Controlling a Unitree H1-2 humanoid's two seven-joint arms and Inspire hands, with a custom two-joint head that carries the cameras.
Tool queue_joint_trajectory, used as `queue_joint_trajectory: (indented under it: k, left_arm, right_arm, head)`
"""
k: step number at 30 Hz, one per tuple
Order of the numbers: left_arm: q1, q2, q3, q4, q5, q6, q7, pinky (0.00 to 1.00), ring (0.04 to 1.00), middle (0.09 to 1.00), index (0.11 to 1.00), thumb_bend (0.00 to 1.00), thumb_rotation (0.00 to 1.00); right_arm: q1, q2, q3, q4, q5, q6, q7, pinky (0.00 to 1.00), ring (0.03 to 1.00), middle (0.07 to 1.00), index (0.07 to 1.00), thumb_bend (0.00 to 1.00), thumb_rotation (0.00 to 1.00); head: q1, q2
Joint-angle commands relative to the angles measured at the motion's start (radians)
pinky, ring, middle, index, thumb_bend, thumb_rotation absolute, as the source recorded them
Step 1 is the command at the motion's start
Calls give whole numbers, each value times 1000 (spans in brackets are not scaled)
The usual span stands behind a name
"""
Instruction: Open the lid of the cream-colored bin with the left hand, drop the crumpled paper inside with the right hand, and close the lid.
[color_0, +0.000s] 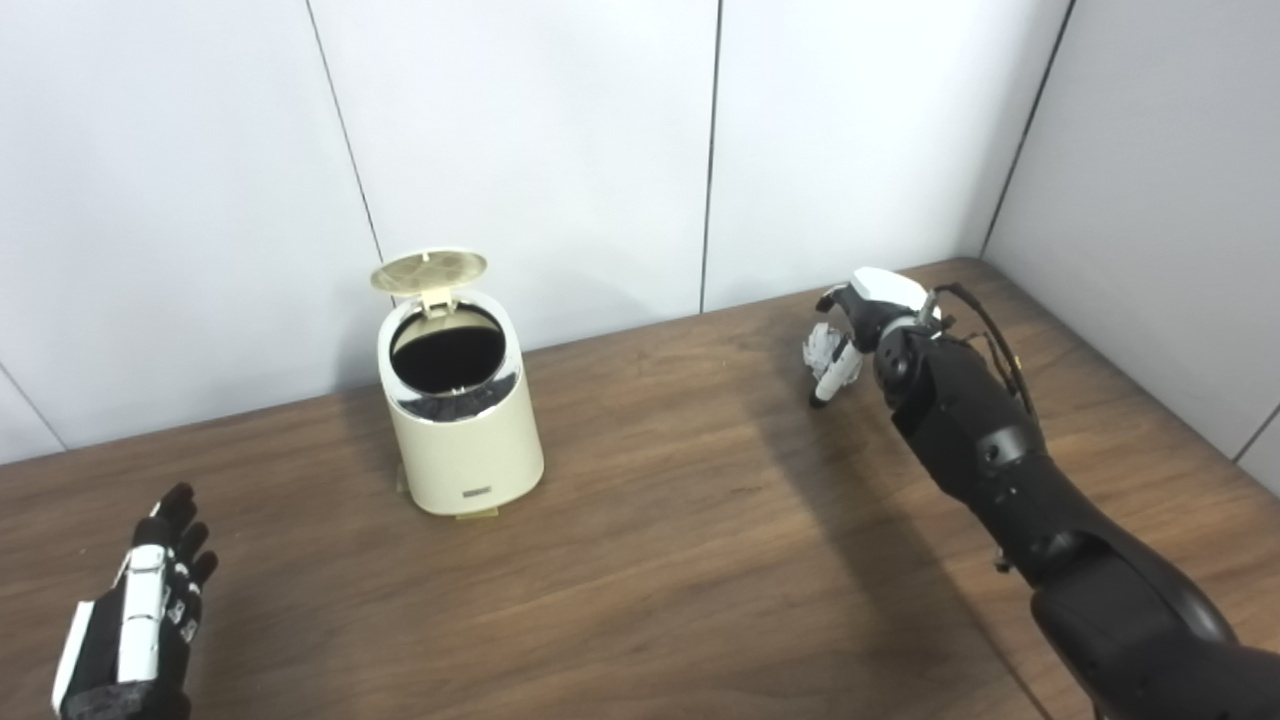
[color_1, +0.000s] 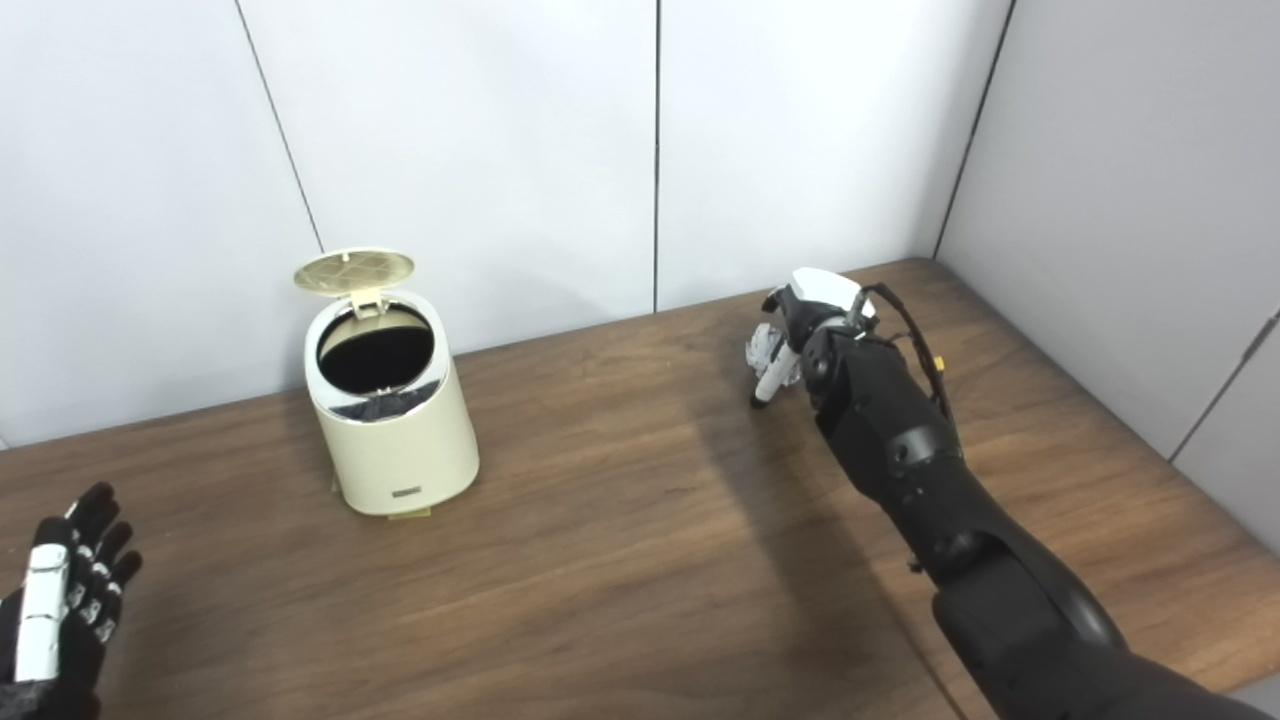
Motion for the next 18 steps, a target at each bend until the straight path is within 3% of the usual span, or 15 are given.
queue_joint_trajectory:
  k: [1, 2, 4, 6, 12, 14, 18]
  left_arm:
    - [-26, 12, 1, -39, -8, -9, 3, 1000, 1000, 1000, 1000, 593, 866]
    - [-26, 11, 0, -43, -8, -3, 4, 1000, 1000, 1000, 1000, 592, 864]
    - [-26, 9, -3, -49, -3, 4, 7, 1000, 1000, 1000, 1000, 588, 860]
    - [-27, 8, -4, -48, -3, 8, 7, 1000, 1000, 1000, 1000, 584, 860]
    - [-30, 10, -5, -46, -10, 13, 2, 1000, 1000, 1000, 1000, 610, 838]
    - [-30, 12, -8, -45, -4, 12, 2, 1000, 1000, 1000, 1000, 623, 832]
    - [-30, 12, -13, -48, 5, 11, 5, 1000, 1000, 1000, 1000, 617, 847]
  right_arm:
    - [-39, -32, 2, -2, 9, -1, -31, 831, 864, 895, 816, 892, 107]
    - [-37, -34, 2, 1, 17, -5, -43, 785, 822, 853, 806, 895, 101]
    - [-30, -39, 4, 6, 31, -24, -72, 553, 613, 674, 766, 879, 71]
    - [-23, -43, 5, 9, 44, -47, -113, 516, 579, 635, 709, 879, 23]
    - [11, -53, 5, -21, 67, -112, -227, 541, 587, 660, 619, 851, 0]
    - [19, -54, 2, -24, 75, -126, -253, 549, 544, 617, 508, 574, 76]
    - [25, -45, -6, -22, 92, -131, -307, 363, 413, 508, 498, 505, 4]
  head:
    - [-1, 1]
    - [-1, 1]
    - [0, 1]
    - [0, 1]
    - [6, 5]
    - [7, 5]
    - [5, 6]
